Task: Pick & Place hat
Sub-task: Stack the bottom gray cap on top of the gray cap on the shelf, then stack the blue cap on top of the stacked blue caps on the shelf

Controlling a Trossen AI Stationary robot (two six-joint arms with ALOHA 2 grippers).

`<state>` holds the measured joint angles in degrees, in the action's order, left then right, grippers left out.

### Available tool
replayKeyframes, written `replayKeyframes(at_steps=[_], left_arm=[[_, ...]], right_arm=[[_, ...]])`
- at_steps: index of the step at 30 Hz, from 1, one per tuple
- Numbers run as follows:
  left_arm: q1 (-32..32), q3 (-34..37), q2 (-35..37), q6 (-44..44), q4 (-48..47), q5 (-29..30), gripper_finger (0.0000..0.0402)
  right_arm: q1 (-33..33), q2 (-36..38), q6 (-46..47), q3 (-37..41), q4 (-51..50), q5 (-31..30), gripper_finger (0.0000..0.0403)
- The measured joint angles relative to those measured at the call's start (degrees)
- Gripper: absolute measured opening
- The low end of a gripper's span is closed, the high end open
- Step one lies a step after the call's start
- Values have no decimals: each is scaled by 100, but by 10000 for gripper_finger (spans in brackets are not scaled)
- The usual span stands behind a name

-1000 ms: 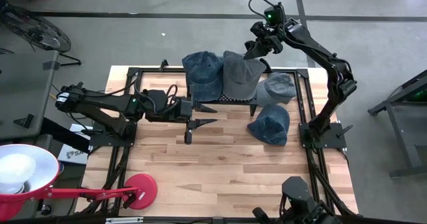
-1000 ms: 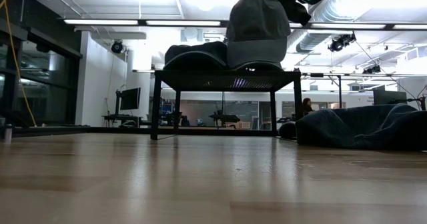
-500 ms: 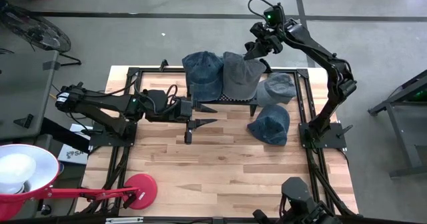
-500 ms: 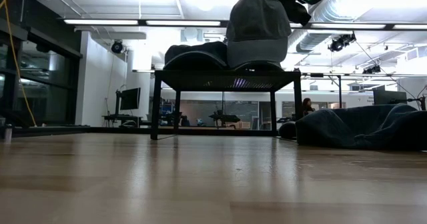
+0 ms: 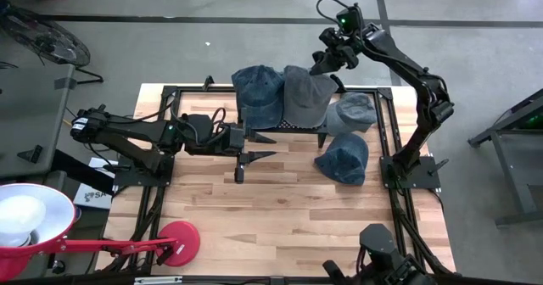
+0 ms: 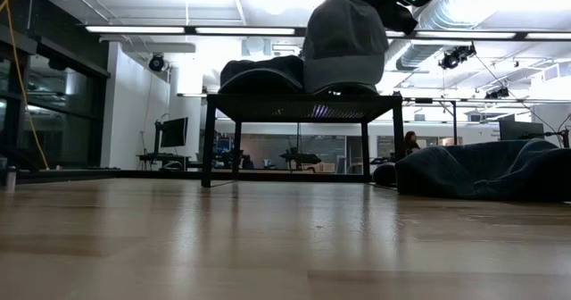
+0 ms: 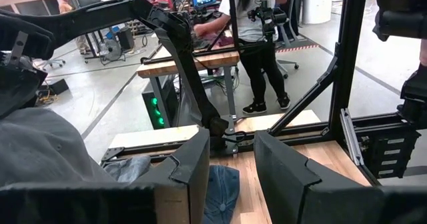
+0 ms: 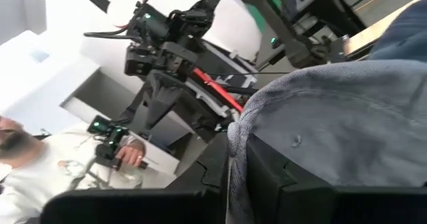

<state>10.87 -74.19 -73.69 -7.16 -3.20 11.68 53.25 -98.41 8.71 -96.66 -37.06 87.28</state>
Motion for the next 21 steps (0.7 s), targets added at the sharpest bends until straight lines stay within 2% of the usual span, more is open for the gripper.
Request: replayKeyframes(at_steps=[9, 16, 21], left_arm=[[0, 0, 0, 0, 0, 1, 117], [0, 0, 0, 0, -39, 90, 117], [0, 0, 0, 0, -39, 92, 117]], right_arm=[[0, 0, -129, 0, 12, -882, 97], [190, 0, -136, 0, 73, -1937, 163], [378, 0, -83, 0, 93, -2607, 187]])
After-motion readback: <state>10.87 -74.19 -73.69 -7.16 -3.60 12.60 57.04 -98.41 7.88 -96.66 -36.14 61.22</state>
